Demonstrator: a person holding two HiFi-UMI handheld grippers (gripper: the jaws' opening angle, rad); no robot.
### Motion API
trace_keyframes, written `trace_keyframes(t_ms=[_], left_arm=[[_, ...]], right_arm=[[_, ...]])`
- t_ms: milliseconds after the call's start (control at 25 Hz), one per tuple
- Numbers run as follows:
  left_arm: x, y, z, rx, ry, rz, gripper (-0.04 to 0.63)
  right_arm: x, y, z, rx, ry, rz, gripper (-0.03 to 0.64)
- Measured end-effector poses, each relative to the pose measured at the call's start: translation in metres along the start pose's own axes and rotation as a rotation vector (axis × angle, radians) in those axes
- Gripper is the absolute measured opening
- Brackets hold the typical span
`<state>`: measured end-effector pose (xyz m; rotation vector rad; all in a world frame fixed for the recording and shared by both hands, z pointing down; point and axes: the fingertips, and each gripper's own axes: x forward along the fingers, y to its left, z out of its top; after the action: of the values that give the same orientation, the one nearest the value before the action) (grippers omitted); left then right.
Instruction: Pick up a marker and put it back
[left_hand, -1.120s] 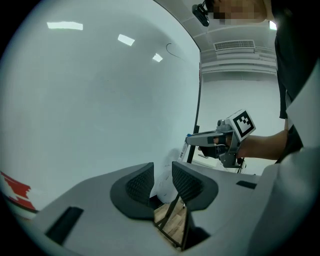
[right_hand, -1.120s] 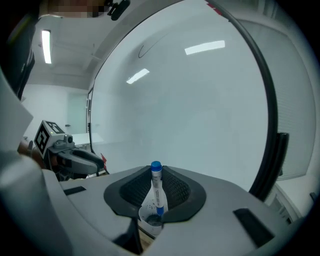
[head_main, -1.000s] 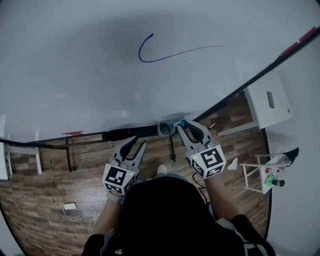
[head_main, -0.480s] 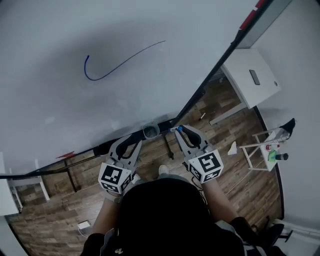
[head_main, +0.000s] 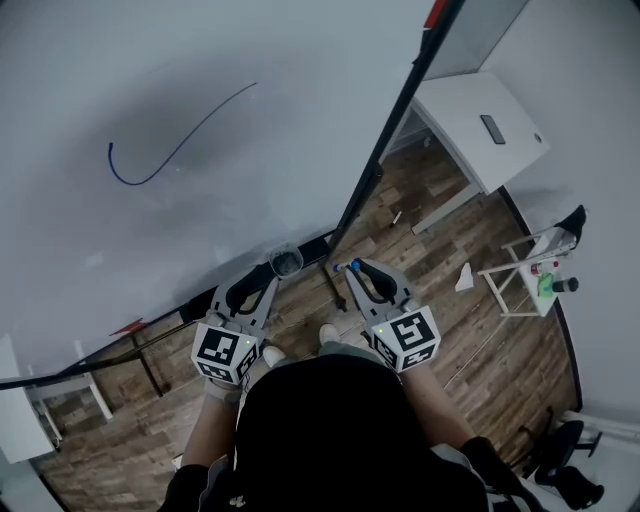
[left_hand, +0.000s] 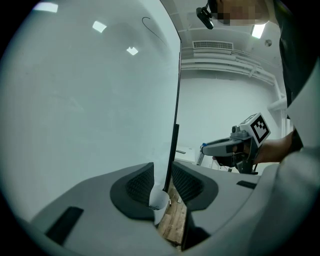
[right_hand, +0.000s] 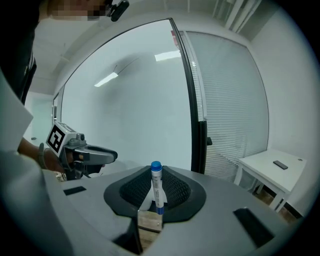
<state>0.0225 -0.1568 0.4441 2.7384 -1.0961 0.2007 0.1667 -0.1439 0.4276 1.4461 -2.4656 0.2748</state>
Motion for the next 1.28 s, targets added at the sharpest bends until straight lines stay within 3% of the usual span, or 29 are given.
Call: trace_keyframes(t_ms=[720, 1040, 1280], left_arm=[[-0.012, 0.005, -0.001, -0.004, 0.003, 0.055, 0.126], [-0.035, 0.01, -0.011, -0.024, 0.011, 0.13, 0.126], [-0.064, 0.016, -0.021, -0.061, 0.007, 0.234, 0.126]], right_arm=[[0.01, 0.008, -0.006, 0.006, 0.009, 0.049, 0.092], [0.029, 0.02, 0.017, -0.023, -0.02, 0.124, 0.092], [0.054, 0.037, 0.03, -0.066, -0.024, 0.216, 0.094]])
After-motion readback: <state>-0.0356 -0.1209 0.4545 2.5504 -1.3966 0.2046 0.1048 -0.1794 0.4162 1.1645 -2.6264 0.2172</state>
